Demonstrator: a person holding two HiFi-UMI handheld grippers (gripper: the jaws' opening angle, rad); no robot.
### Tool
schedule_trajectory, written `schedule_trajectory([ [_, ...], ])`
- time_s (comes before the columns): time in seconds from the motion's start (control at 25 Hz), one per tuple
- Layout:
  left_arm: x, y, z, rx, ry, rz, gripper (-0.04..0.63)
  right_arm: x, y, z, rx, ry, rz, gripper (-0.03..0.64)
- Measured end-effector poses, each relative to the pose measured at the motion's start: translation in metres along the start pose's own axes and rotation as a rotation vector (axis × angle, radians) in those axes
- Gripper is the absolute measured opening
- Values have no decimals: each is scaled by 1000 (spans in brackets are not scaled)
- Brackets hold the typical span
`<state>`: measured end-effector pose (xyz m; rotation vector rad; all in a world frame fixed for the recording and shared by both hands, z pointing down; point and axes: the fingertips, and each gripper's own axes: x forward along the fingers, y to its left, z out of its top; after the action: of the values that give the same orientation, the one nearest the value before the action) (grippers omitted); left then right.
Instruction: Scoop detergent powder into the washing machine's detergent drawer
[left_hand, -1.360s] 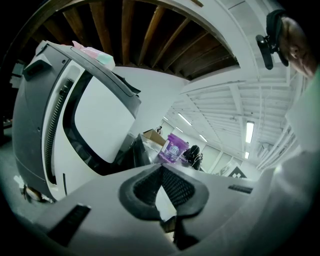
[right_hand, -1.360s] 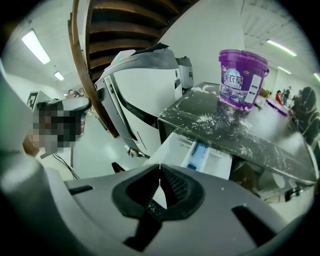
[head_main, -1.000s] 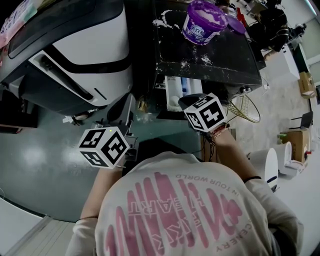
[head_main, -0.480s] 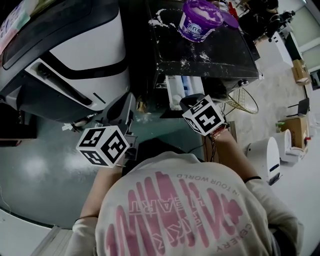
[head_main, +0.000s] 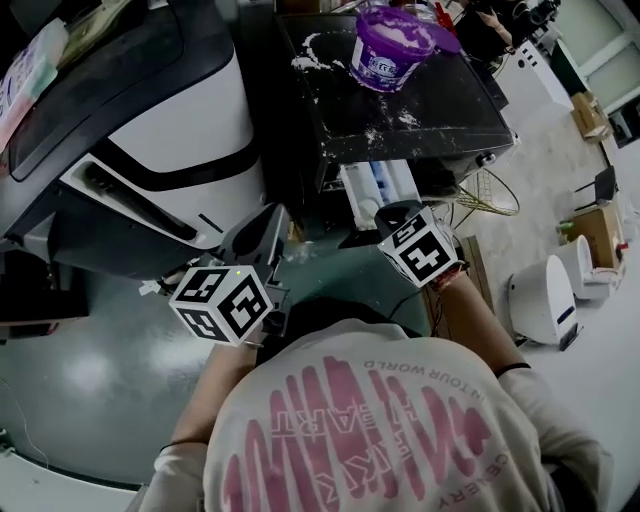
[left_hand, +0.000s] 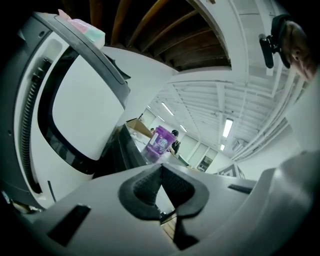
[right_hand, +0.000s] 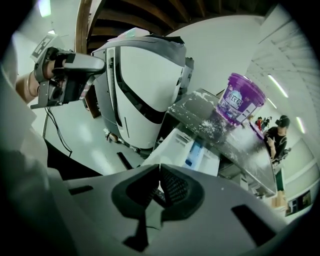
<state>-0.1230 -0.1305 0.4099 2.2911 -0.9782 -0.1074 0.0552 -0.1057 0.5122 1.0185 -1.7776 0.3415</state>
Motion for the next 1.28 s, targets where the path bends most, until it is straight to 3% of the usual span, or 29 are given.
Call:
schedule_trajectory([
  [0.4,-4,1,-4,12,25,-39,3,-9,4,2,-12,-27,-121,5],
  [0.8,-8,-9,-17,11,8,7,3,-14,5,-1,-54,-119,-149,5],
  [1.28,-42,-44,-42,30,-49,138,3,-21,13,-1,-282,-235,-228,5],
])
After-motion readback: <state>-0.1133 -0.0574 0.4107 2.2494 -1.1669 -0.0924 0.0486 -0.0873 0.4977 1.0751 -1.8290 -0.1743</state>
